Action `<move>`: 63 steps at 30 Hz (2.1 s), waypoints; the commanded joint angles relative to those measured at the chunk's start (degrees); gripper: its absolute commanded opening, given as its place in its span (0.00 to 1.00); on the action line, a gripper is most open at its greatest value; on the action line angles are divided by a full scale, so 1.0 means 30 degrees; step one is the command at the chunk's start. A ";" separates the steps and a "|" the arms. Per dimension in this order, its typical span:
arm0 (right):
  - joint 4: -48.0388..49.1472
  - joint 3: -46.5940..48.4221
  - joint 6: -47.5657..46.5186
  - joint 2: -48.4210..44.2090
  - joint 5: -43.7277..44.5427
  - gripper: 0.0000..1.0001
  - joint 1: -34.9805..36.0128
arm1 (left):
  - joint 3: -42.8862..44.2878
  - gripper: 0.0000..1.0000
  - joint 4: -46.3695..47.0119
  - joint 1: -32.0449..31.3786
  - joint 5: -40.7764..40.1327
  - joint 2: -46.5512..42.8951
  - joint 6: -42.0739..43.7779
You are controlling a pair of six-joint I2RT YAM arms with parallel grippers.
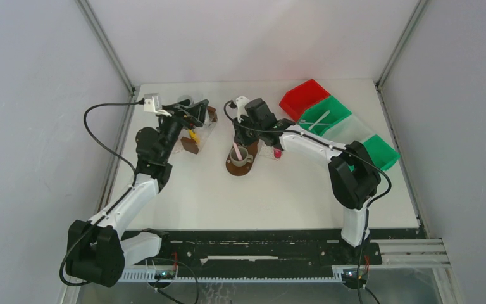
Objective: Prepare toiletry sets of a toothbrush and toothpaste on the tray
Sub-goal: Place the toothbrush in the cup, then pick up the toothbrush from the storage box.
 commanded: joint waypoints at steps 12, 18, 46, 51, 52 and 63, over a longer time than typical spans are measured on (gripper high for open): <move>0.0654 0.0241 0.0614 -0.0875 -0.0563 0.23 -0.0131 | 0.0340 0.87 0.0958 0.0177 0.0237 -0.0143 0.0091; 0.1374 -0.0593 0.0804 -0.1703 -0.1041 0.24 -0.0131 | 0.0321 0.87 0.1022 0.0194 0.0260 -0.0146 0.0009; 0.6342 -0.8872 0.2085 -1.2322 0.1577 0.74 -0.4372 | 0.0319 0.87 0.1411 0.0186 0.1018 -0.0284 -0.0560; 0.5992 -0.9522 0.7790 -1.1064 -0.1223 0.75 -0.9723 | 0.0241 0.87 0.1562 0.0186 0.1065 -0.0344 -0.0594; 0.5810 -0.9493 0.8251 -1.0681 -0.0502 0.74 -1.0174 | 0.0234 0.87 0.1613 0.0197 0.1056 -0.0345 -0.0623; -0.2629 -0.2678 1.4255 -0.3896 0.7686 0.56 -1.0758 | 0.0186 0.87 0.1771 0.0213 0.1139 -0.0246 -0.0626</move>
